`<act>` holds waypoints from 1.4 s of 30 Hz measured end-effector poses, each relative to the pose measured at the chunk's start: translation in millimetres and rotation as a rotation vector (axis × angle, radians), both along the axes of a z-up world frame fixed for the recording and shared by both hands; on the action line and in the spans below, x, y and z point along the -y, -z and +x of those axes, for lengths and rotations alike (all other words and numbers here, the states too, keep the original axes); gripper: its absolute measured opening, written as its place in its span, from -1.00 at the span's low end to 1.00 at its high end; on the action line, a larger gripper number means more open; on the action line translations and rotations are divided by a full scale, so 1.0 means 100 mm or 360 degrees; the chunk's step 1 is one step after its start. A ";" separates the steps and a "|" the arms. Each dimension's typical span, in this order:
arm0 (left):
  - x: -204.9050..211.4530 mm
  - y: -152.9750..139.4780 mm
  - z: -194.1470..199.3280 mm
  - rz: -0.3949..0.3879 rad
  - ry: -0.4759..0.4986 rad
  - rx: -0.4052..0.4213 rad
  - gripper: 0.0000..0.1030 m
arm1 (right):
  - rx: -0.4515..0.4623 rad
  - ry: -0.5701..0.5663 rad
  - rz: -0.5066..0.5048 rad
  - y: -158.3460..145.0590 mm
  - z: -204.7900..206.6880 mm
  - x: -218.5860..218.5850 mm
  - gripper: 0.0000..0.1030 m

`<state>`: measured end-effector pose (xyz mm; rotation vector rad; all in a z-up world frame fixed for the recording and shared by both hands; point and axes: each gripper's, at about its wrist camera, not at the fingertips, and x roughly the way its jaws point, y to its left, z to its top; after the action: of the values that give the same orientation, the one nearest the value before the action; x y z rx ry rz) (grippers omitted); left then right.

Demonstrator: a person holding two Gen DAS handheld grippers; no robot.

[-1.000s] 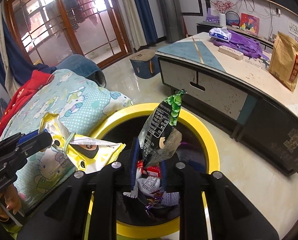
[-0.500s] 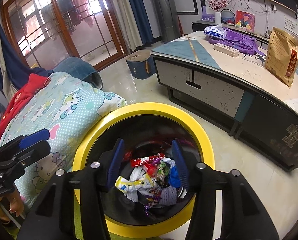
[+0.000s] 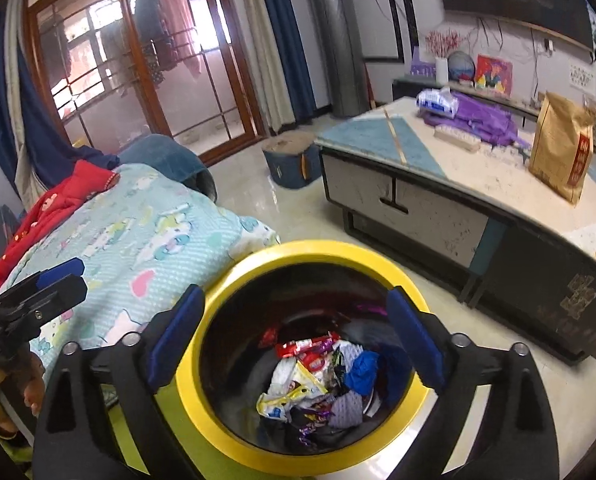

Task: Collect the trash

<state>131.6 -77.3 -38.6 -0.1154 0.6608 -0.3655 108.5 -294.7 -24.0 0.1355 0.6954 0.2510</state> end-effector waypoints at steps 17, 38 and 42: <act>-0.61 -0.27 -0.59 0.0101 -0.0329 0.0226 0.79 | 0.0393 -0.0075 -0.0040 -0.34 -0.59 -0.75 0.87; -0.83 -0.30 -1.04 0.0112 -0.0418 0.0403 0.79 | 0.0639 -0.0103 -0.0163 -0.30 -0.95 -1.18 0.88; -0.82 -0.31 -1.07 0.0107 -0.0418 0.0419 0.79 | 0.0631 -0.0098 -0.0166 -0.28 -0.93 -1.17 0.88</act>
<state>25.0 5.0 -7.7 -0.0864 0.3907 -0.1021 15.1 -177.3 4.4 -0.0360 0.3178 0.2900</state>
